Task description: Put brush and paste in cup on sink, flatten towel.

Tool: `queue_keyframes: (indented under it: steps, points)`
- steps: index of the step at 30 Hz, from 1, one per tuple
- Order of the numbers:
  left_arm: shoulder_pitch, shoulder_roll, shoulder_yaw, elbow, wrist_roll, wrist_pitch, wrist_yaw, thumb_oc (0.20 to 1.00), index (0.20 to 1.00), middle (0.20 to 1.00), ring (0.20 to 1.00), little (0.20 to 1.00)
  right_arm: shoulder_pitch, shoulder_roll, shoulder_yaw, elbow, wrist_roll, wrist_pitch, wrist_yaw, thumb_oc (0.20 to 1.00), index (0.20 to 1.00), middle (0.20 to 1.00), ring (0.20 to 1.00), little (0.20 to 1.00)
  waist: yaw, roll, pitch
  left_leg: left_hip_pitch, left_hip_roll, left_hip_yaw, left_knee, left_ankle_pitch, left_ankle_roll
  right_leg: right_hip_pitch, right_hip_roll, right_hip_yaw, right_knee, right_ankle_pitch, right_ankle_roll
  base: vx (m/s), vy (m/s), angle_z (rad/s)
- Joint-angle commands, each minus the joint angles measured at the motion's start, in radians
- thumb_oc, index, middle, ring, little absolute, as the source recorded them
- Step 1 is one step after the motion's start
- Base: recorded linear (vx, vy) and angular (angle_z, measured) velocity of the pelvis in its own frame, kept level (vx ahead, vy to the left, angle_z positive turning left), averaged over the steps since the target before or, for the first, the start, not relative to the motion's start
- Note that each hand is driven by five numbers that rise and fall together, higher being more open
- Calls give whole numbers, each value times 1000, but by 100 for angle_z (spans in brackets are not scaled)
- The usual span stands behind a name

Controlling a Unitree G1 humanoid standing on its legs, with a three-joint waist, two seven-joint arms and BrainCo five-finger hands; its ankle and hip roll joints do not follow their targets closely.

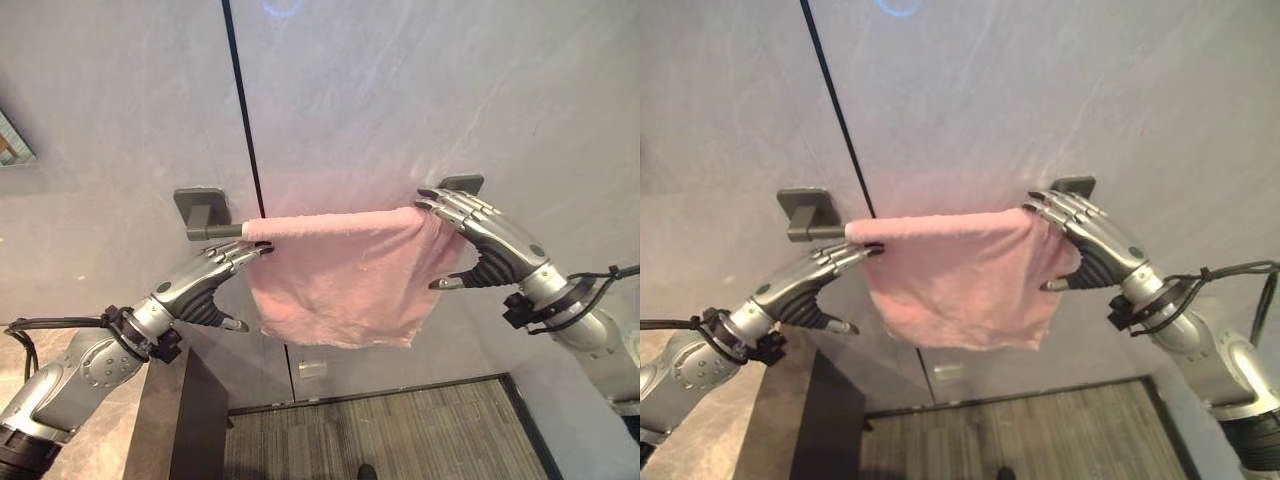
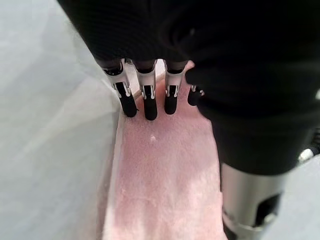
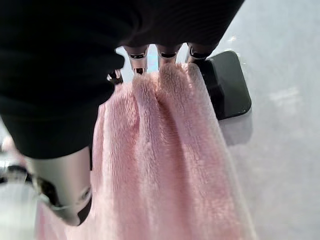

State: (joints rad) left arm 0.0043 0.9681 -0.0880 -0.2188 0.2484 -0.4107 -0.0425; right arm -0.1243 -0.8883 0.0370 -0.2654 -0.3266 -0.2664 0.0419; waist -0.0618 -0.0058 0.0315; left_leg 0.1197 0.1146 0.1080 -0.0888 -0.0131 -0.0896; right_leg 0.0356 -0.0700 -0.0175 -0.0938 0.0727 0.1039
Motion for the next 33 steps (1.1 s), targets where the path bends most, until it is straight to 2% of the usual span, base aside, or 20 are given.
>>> queue_keyframes:
  steps: [1, 3, 8, 9, 10, 12, 17, 21, 27, 33]
  points:
    - [-43, -2, 52, 86, -47, 34, 62, 1000, 1000, 1000, 1000, 1000, 30, 42, -54, 137, 68, 90, -43, 1000, 1000, 1000, 1000, 1000, 2, -21, -43, -15, 0, -11, 2, 28, -4, 51, 4, -3, 17, -66, 20, -38, 1, -1]
    - [-50, -12, 46, 95, -45, 36, 67, 1000, 1000, 1000, 1000, 1000, 28, 64, -55, 146, 82, 94, -54, 1000, 1000, 1000, 1000, 1000, 2, -22, -44, -16, -1, -11, 2, 29, -4, 52, 4, -2, 17, -65, 20, -40, 1, -1]
    - [-81, -142, 38, 135, -127, 47, 119, 1000, 1000, 1000, 1000, 1000, -7, 173, -48, 169, 158, 89, -122, 1000, 1000, 1000, 1000, 1000, 4, -25, -52, -19, -2, -13, 2, 40, 1, 40, 5, 0, 30, -62, 13, -55, 1, 0]
    - [-87, -204, 40, 141, -158, 44, 151, 1000, 1000, 1000, 1000, 1000, -20, 203, -47, 171, 174, 83, -149, 1000, 1000, 1000, 1000, 1000, 5, -27, -57, -14, -1, -14, 2, 31, 1, 46, 5, 1, 30, -70, 12, -39, 6, 0]
    - [-87, -205, 41, 141, -157, 44, 152, 1000, 1000, 1000, 1000, 1000, -20, 202, -47, 171, 174, 83, -150, 1000, 1000, 1000, 1000, 1000, 5, -27, -54, -18, -1, -13, 2, 40, 1, 41, 5, 1, 33, -63, 10, -39, 0, 0]
    - [-101, -275, 45, 129, -192, 36, 194, 1000, 1000, 1000, 1000, 1000, -33, 244, -50, 164, 199, 67, -186, 1000, 1000, 1000, 1000, 1000, 7, -31, -58, -18, 0, -16, 2, 42, 1, 39, 7, 2, 39, -65, 7, -51, -3, 0]
    - [-115, -320, 49, 99, -193, 30, 232, 1000, 1000, 1000, 1000, 1000, -44, 284, -50, 135, 257, 49, -201, 1000, 1000, 1000, 1000, 1000, 9, -34, -63, -18, -1, -16, 2, 42, 1, 38, 8, 2, 41, -66, 4, -34, -1, 0]
    - [-121, -387, 86, 15, -282, -2, 247, 1000, 1000, 1000, 1000, 1000, -36, 325, -80, 81, 312, 24, -227, 1000, 1000, 1000, 1000, 1000, 10, -36, -71, -11, 1, -18, 4, 43, 2, 41, 10, 0, 48, -70, 0, -41, -7, 0]
    - [-73, -468, 113, -13, -391, 2, 237, 1000, 1000, 1000, 1000, 1000, 20, 378, -113, 44, 364, 13, -233, 1000, 1000, 1000, 1000, 1000, 5, -33, -77, -6, 2, -19, 6, 40, 4, 45, 9, 7, 57, -76, -5, 0, 0, 0]
    - [16, -543, 133, 3, -488, 7, 227, 1000, 1000, 1000, 1000, 1000, 152, 456, -151, 37, 491, -7, -224, 1000, 1000, 1000, 1000, 1000, 1, -27, -74, -1, 1, -18, 4, 41, 6, 48, 10, 11, 55, -78, -7, 0, 0, 0]
